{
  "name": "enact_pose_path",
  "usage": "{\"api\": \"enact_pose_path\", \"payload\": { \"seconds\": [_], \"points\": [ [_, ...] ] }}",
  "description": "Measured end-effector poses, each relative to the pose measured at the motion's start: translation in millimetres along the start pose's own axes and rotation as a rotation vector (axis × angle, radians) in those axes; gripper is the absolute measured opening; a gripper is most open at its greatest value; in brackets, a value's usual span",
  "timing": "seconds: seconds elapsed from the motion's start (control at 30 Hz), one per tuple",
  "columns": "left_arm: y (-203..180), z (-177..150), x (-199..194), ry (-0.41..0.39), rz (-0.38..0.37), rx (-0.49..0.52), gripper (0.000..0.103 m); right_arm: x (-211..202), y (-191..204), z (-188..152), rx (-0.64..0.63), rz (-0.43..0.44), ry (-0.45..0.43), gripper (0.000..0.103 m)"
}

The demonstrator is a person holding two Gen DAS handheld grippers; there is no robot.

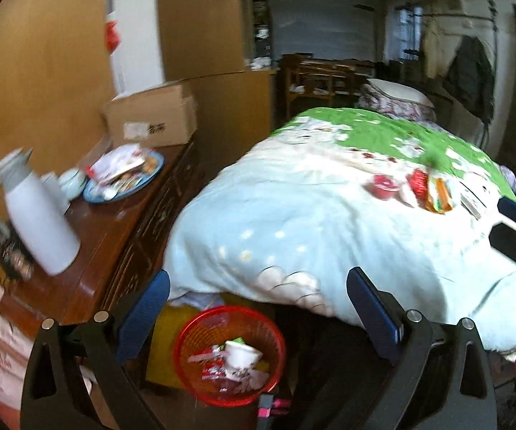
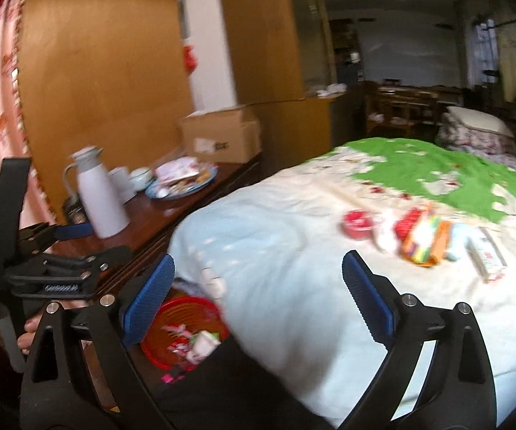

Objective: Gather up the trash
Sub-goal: 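Move both tools back over the bed toward the remaining trash, then lower the left tool to the clear cup of red pieces while right tool approaches the white medicine box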

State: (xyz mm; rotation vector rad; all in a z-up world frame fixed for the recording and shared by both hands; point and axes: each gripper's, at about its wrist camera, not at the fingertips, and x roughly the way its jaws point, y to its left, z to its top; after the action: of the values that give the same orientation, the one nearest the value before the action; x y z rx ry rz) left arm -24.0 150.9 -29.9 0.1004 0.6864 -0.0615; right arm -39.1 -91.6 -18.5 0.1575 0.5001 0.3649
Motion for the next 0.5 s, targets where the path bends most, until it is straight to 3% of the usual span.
{"api": "enact_pose_path", "payload": {
  "seconds": [0.23, 0.5],
  "points": [
    [-63, 19, 45, 0.026, -0.041, 0.122, 0.097, 6, -76, -5, 0.093, -0.181, -0.002, 0.092],
    [-125, 37, 120, 0.094, -0.081, 0.227, 0.097, 39, -162, -25, 0.202, -0.377, 0.079, 0.092]
  ]
}}
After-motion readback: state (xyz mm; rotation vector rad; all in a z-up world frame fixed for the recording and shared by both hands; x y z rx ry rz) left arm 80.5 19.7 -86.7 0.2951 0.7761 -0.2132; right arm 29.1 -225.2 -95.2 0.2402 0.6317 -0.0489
